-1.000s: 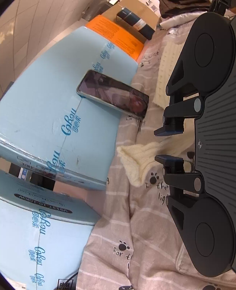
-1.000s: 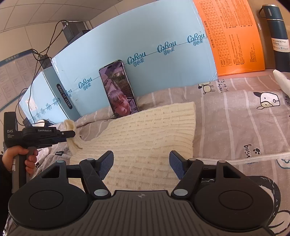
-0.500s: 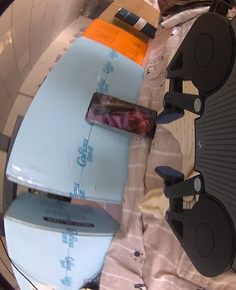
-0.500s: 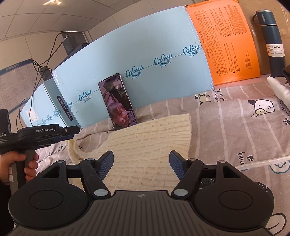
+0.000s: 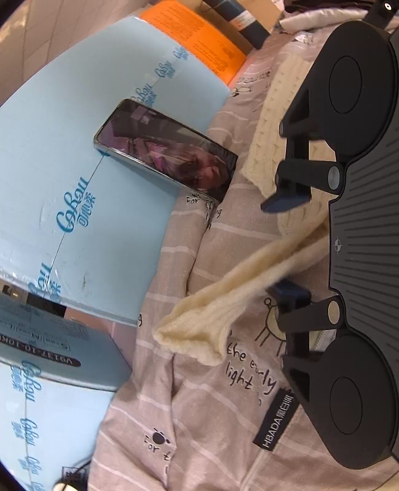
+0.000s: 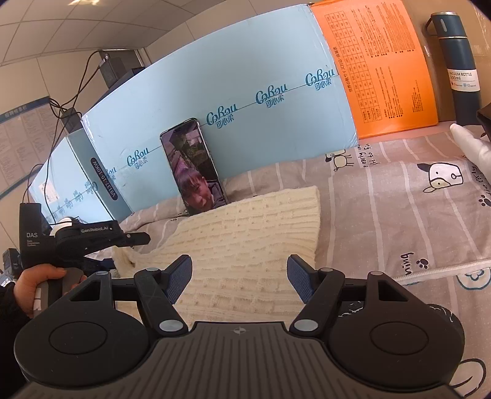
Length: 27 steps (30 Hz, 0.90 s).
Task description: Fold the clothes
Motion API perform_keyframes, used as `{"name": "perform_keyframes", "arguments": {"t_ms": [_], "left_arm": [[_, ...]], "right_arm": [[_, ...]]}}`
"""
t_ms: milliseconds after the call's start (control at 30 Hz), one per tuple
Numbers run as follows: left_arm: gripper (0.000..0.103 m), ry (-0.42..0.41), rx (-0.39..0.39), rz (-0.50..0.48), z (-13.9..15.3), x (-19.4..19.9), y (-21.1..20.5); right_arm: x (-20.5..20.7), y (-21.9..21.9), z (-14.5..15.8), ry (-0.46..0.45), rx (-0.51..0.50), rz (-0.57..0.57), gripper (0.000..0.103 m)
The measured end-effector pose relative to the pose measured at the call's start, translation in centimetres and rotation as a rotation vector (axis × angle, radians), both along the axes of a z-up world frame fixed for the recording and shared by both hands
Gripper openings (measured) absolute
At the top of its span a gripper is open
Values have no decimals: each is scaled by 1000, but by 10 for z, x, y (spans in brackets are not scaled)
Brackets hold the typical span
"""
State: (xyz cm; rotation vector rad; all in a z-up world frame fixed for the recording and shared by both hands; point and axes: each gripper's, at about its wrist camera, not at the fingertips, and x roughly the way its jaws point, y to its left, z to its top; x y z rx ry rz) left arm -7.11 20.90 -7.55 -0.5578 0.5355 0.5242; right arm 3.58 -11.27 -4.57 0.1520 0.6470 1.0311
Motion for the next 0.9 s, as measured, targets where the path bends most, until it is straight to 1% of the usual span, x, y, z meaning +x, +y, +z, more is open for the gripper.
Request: {"name": "perform_keyframes", "arguments": {"t_ms": [67, 167, 267, 333, 367, 400, 467, 500, 533, 567, 633, 700, 733, 800, 833, 900], "left_arm": [[12, 8, 72, -49, -2, 5, -5], [12, -23, 200, -133, 7, 7, -19], [12, -39, 320, -251, 18, 10, -37], [12, -36, 401, -321, 25, 11, -51], [13, -32, 430, -349, 26, 12, -57], [16, -24, 450, -376, 27, 13, -63], [18, -9, 485, -433, 28, 16, -74], [23, -2, 494, -467, 28, 17, -79], [33, 7, 504, -501, 27, 17, -83], [38, 16, 517, -536, 27, 17, -87], [65, 45, 544, -598, 25, 17, -95], [76, 59, 567, -643, 25, 14, -101], [79, 44, 571, -654, 26, 11, -102], [81, -23, 546, -664, 33, 5, -101], [84, -37, 541, -649, 35, 4, -99], [86, -19, 552, -587, 36, 9, -95]], "right_arm": [[0, -1, 1, -3, 5, 0, 67], [0, -1, 1, -1, 4, 1, 67], [0, -1, 1, -2, 4, -3, 67], [0, -1, 0, -3, 4, -4, 67], [0, -1, 0, -2, 4, -3, 67], [0, -1, 0, -2, 4, -3, 67], [0, -1, 0, -3, 4, -4, 67], [0, -1, 0, -3, 4, -4, 67], [0, -1, 0, -3, 6, -3, 67], [0, -1, 1, -4, 7, -3, 67], [0, -1, 1, -3, 7, -2, 67], [0, -1, 1, -3, 6, -2, 67], [0, -1, 0, -2, 6, -2, 67], [1, -1, 0, -2, 6, -1, 67], [1, -1, 0, -1, 6, -1, 67], [1, -1, 0, 1, 4, -2, 67]]}}
